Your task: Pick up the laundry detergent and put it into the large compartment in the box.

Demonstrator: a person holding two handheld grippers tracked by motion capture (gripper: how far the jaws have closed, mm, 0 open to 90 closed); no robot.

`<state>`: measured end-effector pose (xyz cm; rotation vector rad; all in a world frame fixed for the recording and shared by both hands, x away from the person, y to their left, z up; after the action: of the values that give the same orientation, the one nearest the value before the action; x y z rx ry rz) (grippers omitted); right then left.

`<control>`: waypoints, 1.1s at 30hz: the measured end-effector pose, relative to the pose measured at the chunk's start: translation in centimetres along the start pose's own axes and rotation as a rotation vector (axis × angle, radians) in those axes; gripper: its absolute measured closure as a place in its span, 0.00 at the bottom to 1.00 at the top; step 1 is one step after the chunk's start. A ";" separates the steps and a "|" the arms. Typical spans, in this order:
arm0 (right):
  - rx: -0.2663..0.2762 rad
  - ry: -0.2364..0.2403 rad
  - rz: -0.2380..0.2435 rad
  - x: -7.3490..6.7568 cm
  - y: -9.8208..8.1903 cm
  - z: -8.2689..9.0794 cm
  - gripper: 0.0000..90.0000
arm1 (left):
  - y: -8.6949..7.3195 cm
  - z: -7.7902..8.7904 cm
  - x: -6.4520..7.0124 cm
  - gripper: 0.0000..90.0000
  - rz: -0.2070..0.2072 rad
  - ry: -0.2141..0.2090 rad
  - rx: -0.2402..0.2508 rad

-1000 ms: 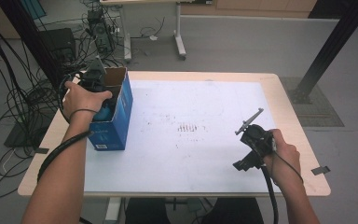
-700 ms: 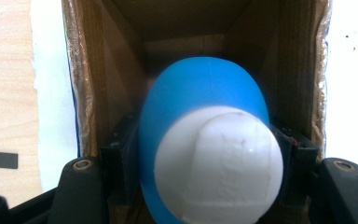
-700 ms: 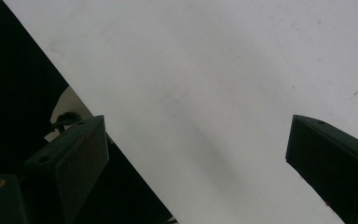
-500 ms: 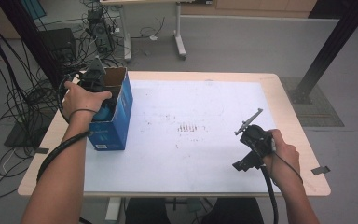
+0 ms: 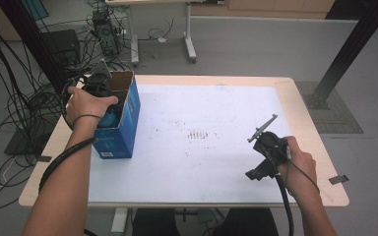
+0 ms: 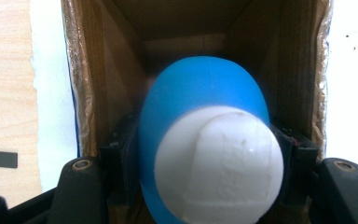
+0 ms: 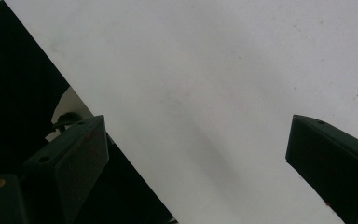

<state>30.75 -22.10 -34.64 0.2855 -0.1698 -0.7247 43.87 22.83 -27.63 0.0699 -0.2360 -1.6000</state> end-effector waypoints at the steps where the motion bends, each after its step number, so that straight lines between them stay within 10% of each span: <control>1: 0.001 0.001 0.000 0.0 0.0 0.0 0.06 | 0.0 0.0 0.0 0.41 0.000 0.000 0.000; 33: 0.004 0.000 0.002 -0.1 0.1 0.1 0.06 | 0.3 2.7 1.0 0.27 -0.019 0.016 0.008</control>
<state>30.69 -22.01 -34.56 0.2885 -0.1718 -0.7225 43.58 22.11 -24.84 0.0910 -0.2298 -1.6164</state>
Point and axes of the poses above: each handheld gripper's, and its own axes: z roughly backward along the jaws, y roughly out of its top, x roughly to its right, the point moved 1 cm from there along -z, roughly forward along the jaws, and after that the axes turned 7 degrees about -y, right-handed, at the moved point
